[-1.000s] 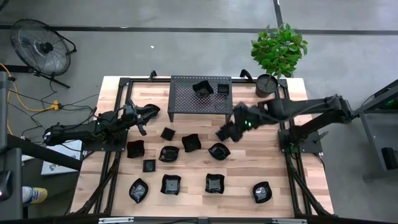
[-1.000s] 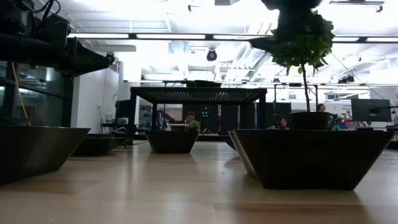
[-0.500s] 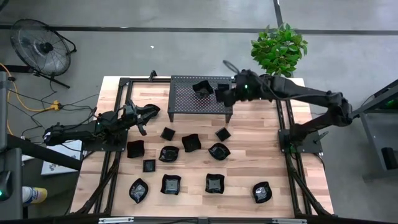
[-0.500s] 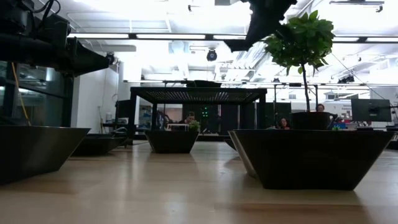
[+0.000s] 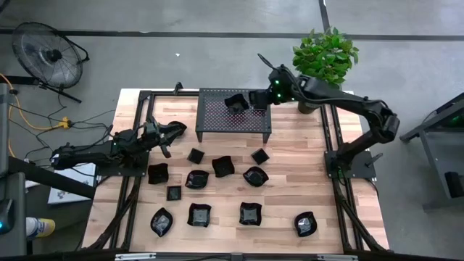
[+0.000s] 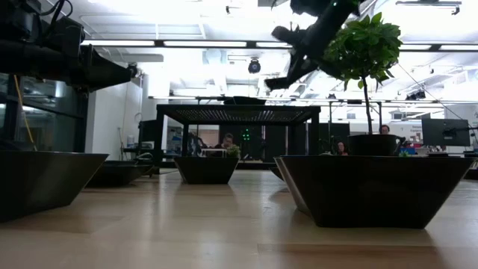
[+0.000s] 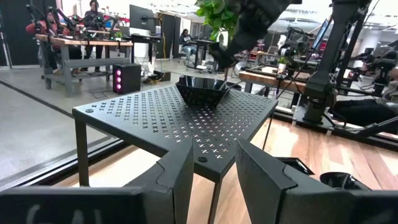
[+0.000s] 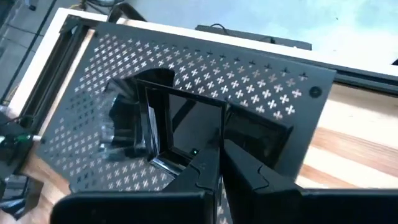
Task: Pick & Place Mini shaped plates
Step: Stack the square plate on top of the square plate on the shelf
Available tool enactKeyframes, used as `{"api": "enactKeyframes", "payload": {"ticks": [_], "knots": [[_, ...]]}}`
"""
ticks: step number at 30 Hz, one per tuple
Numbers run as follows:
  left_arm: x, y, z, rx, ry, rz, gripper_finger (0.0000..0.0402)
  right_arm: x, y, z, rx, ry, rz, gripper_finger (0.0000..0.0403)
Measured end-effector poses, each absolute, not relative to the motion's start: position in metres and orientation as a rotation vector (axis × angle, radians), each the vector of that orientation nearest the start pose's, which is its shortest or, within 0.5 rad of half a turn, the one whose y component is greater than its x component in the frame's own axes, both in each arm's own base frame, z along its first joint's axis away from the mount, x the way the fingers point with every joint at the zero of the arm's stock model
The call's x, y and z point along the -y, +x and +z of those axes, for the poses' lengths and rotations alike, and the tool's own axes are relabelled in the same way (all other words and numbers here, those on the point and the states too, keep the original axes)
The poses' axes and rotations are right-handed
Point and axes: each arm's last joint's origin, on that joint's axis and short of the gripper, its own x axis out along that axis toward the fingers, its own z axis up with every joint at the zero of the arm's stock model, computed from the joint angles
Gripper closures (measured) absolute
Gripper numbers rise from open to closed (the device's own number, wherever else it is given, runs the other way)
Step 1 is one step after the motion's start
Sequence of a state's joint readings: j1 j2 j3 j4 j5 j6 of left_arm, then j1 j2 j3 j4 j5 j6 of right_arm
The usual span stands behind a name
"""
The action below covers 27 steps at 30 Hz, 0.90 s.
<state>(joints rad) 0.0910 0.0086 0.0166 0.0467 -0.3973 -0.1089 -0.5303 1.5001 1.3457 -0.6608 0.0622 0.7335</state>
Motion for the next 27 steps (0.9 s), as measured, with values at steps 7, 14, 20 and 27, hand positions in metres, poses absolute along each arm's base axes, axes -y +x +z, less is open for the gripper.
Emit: {"api": "enactKeyframes", "payload": {"ticks": [7, 14, 20, 27], "knots": [[-0.020, 0.093, 0.173, 0.081, -0.115, 0.485, 0.0284, 0.172, 0.271, 0.311, -0.600, 0.902, -0.859, 0.0399], [-0.020, 0.093, 0.173, 0.081, -0.115, 0.485, 0.0284, 0.171, 0.267, 0.307, -0.649, 0.907, -0.904, 0.0394], [-0.020, 0.093, 0.173, 0.081, -0.115, 0.485, 0.0284, 0.174, 0.266, 0.306, -0.646, 0.919, -0.900, 0.0392], [-0.020, 0.093, 0.173, 0.081, -0.115, 0.485, 0.0284, 0.176, 0.266, 0.304, -0.652, 0.942, -0.881, 0.0392]]}}
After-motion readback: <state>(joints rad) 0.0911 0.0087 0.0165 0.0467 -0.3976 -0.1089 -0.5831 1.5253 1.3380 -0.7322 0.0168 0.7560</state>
